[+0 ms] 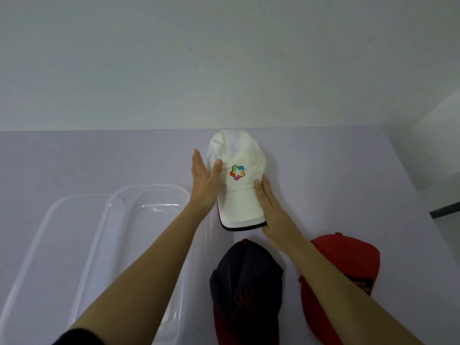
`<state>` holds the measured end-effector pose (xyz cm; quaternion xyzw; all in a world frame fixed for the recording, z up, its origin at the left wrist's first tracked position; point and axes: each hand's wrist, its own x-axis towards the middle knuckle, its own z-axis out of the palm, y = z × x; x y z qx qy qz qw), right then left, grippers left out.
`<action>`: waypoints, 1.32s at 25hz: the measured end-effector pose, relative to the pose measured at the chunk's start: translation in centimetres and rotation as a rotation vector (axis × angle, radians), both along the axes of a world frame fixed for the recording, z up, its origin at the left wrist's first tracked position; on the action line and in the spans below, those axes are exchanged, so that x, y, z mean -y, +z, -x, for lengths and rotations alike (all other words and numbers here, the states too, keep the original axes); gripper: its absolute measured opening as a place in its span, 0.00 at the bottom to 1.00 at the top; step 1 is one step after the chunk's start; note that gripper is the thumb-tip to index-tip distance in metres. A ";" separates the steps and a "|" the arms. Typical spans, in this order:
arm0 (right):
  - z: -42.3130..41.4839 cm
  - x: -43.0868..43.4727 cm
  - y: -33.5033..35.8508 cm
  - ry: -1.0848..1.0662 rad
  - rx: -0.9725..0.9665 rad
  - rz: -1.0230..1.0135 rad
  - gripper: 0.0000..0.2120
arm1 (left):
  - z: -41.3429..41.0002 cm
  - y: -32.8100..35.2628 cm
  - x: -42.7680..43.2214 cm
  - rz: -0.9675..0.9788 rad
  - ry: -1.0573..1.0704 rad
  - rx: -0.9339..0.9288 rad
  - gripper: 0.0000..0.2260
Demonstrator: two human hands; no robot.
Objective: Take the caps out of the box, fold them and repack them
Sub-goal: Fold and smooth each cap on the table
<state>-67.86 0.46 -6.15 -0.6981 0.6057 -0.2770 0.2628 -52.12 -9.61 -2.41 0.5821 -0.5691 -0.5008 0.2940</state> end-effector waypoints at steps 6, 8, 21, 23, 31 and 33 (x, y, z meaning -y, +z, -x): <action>0.1 0.1 -0.2 -0.022 -0.168 0.098 0.51 | -0.4 2.7 2.7 0.218 -0.426 0.282 0.20; 0.0 0.1 -0.5 -0.048 -0.169 0.118 0.51 | 0.2 3.6 2.7 0.191 -0.455 0.260 0.16; -0.6 3.2 3.9 -0.396 1.382 -0.500 0.34 | 2.4 6.7 3.2 0.332 -0.392 0.144 0.24; -1.0 3.2 4.2 -0.339 1.430 -0.524 0.31 | 2.5 6.5 3.7 0.432 -0.408 0.240 0.25; -1.1 3.7 1.4 -0.425 1.399 -0.445 0.35 | 2.2 4.2 3.0 -0.079 -0.045 0.020 0.29; -0.9 3.8 0.9 -0.456 1.429 -0.378 0.35 | 1.5 3.7 1.9 -0.577 0.002 -0.178 0.34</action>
